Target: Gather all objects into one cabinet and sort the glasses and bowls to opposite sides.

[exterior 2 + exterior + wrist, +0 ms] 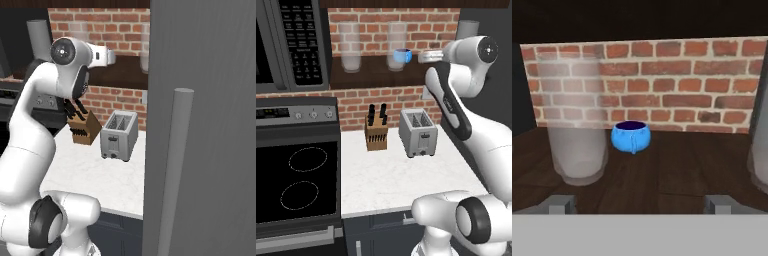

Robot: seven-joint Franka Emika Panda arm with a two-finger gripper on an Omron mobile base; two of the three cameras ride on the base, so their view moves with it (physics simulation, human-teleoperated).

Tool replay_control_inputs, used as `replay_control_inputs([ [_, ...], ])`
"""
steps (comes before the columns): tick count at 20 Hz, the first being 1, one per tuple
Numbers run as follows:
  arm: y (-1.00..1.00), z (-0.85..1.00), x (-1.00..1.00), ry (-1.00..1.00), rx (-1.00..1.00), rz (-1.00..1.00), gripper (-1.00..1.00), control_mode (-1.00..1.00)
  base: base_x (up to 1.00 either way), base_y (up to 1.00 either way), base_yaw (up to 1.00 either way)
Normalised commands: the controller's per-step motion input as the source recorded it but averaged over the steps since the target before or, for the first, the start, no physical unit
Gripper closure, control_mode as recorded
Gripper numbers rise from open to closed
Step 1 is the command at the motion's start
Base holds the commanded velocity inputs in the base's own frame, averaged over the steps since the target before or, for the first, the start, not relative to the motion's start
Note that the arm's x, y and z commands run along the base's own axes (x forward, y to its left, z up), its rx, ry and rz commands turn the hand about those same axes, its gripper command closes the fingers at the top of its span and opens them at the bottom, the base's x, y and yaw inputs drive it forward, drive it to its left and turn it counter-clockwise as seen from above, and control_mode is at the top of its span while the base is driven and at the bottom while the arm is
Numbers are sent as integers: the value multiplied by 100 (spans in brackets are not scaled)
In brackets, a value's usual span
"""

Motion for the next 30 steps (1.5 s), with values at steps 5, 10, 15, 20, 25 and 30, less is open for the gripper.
replay_control_inputs([
  [5,0,-14,40,0,0,6,-100,-100,0,0,0],
  [10,0,-20,27,0,0,6,-100,-100,0,0,0],
  [15,0,-6,26,0,0,5,-100,-100,0,0,0],
  [20,0,0,35,0,0,4,-100,-100,0,0,0],
  [25,0,0,31,0,0,3,-100,-100,0,0,0],
  [30,0,0,29,0,0,3,-100,-100,0,0,0],
])
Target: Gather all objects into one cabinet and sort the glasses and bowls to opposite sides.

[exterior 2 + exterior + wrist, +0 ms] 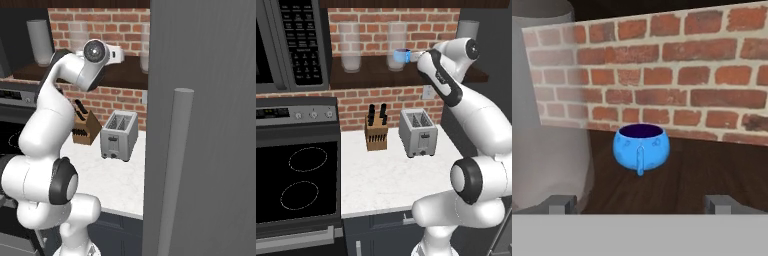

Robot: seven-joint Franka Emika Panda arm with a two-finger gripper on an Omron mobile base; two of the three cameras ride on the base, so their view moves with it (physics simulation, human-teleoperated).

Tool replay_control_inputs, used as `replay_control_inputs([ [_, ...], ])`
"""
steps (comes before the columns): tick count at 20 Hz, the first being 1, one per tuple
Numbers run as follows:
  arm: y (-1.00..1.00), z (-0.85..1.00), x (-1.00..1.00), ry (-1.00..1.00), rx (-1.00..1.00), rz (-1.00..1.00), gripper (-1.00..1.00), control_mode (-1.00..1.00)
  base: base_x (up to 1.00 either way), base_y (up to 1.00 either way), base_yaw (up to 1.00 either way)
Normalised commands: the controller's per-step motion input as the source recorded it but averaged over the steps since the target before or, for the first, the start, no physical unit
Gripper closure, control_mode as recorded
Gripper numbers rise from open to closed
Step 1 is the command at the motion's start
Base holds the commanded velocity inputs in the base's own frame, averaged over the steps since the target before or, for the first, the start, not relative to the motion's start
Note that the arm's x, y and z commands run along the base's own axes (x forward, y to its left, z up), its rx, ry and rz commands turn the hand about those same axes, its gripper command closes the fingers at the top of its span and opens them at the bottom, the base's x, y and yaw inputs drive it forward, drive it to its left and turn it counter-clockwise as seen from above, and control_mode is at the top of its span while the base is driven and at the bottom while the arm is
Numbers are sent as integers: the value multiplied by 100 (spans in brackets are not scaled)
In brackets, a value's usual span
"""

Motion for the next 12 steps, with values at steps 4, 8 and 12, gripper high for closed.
replay_control_inputs([
  [4,0,0,26,0,0,2,-100,-100,0,0,0],
  [8,0,0,26,0,0,2,-100,-100,0,0,0],
  [12,0,0,25,0,0,2,-100,-100,0,0,0],
])
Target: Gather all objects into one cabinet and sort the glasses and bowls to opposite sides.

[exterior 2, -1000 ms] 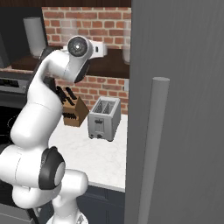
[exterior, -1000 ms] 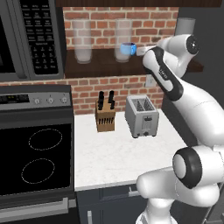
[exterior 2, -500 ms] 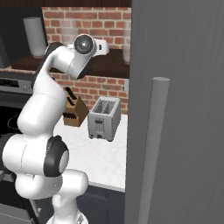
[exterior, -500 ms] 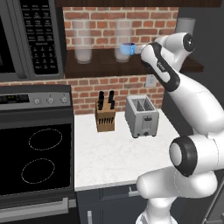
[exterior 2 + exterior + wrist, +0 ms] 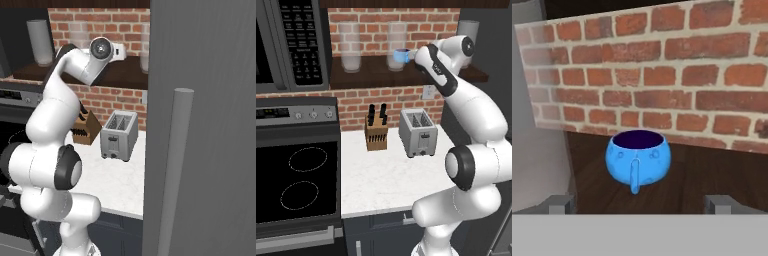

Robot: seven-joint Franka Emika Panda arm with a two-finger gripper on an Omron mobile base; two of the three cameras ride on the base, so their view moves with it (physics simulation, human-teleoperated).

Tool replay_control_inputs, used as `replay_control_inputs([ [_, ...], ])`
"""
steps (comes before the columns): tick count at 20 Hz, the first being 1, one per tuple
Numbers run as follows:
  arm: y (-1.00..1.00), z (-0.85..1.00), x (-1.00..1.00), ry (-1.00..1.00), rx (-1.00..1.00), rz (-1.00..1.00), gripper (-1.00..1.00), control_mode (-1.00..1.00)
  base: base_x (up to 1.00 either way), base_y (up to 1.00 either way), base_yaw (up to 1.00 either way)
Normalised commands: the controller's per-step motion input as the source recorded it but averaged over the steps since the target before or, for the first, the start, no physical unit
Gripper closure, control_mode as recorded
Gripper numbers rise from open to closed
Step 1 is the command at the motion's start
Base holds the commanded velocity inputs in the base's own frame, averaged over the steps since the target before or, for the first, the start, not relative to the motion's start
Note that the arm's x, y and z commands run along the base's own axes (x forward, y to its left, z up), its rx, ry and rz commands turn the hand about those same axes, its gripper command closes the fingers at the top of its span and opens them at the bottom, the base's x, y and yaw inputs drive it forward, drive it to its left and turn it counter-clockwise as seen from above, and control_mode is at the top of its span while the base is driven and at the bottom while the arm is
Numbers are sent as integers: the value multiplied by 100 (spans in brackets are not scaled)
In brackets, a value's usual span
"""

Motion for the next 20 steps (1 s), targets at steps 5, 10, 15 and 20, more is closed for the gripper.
replay_control_inputs([
  [5,0,0,28,0,0,0,-100,-100,0,0,0],
  [10,0,-9,20,0,0,0,-100,-100,0,0,0],
  [15,0,-16,8,0,0,0,-100,-100,0,0,0],
  [20,0,-10,18,0,0,0,-100,-100,0,0,0],
])
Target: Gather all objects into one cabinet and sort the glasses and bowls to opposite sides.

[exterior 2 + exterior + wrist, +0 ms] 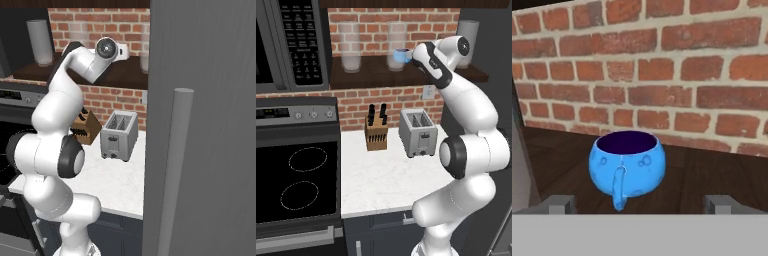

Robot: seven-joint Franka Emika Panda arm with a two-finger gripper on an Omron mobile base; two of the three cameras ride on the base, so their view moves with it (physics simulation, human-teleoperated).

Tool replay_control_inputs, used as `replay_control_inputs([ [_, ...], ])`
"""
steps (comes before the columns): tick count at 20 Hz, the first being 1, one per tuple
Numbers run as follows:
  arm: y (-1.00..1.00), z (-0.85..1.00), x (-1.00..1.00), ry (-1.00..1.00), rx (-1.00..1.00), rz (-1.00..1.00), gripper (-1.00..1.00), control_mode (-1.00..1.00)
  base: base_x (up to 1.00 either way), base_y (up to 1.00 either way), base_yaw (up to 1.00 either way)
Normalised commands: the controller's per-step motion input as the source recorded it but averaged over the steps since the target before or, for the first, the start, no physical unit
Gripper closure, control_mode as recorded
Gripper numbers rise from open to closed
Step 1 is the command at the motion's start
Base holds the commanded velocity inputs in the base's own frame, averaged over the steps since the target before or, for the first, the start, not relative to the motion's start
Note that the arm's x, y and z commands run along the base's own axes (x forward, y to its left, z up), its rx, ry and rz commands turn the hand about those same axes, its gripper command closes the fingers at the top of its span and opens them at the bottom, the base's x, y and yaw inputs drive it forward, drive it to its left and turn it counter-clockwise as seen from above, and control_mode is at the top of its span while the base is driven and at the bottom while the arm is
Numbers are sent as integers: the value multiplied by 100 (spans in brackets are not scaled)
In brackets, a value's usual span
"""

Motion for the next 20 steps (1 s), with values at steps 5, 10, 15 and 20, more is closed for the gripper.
replay_control_inputs([
  [5,0,-12,22,0,0,0,-100,-100,0,0,0],
  [10,0,-13,27,0,0,0,-100,-100,0,0,0],
  [15,0,-12,19,0,0,0,-100,-100,0,0,0],
  [20,0,-10,16,0,0,0,-100,-100,0,0,0],
])
